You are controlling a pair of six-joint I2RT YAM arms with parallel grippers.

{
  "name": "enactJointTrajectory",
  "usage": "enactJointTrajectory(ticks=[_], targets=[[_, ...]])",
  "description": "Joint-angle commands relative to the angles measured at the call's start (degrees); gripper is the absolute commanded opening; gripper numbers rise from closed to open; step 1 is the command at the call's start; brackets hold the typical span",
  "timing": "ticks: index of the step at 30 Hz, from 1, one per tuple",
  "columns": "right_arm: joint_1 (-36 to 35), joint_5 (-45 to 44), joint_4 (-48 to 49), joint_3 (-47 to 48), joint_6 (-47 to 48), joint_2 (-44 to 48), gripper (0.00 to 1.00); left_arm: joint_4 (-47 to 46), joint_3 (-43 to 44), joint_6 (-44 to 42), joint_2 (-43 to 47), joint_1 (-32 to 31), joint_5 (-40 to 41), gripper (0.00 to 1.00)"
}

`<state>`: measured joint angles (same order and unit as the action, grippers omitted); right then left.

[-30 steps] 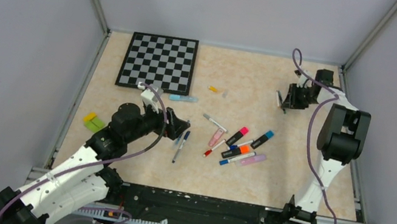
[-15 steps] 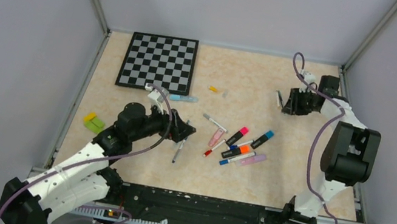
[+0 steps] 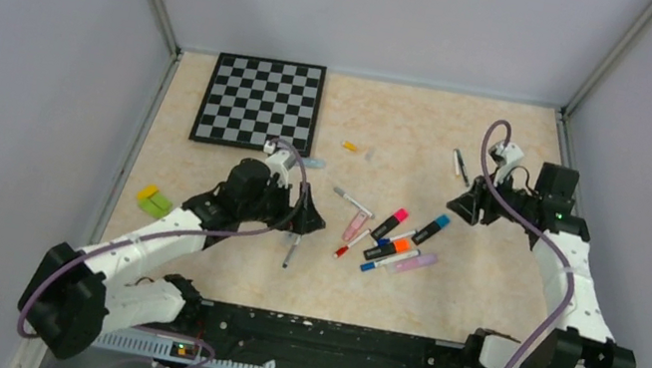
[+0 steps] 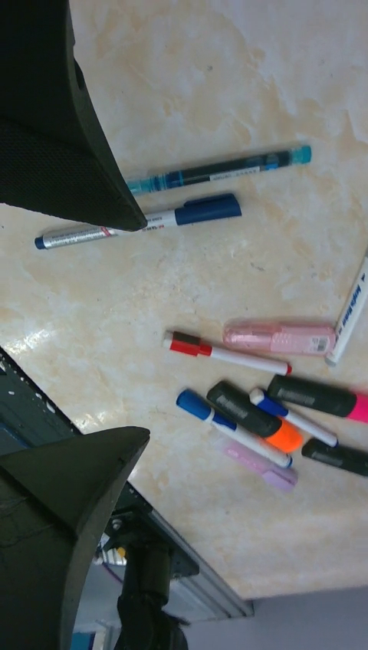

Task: Open the pen caps
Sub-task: Pick up the pen from the center of the board.

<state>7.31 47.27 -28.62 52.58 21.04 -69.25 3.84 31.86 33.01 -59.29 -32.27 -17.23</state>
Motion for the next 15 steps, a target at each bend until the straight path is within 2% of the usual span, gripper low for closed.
enactJointTrajectory(ticks=[1,6,15], targets=[[0.5,9.5,2.7,-8.8,2.0,9.2,0.51,9.7,6.1,-4.5,-5.2,0.1,5.8,0.99],[0.5,8.7,8.8,-16.0,1.8,19.2,0.57,12.8,8.9,-7.2,-9.6,0.0,8.6,0.99],[1.0,2.2,8.0,-15.0,2.5,17.8,0.58,15.3,16.9,-14.5,-20.4,-0.1,14.1,0.92]])
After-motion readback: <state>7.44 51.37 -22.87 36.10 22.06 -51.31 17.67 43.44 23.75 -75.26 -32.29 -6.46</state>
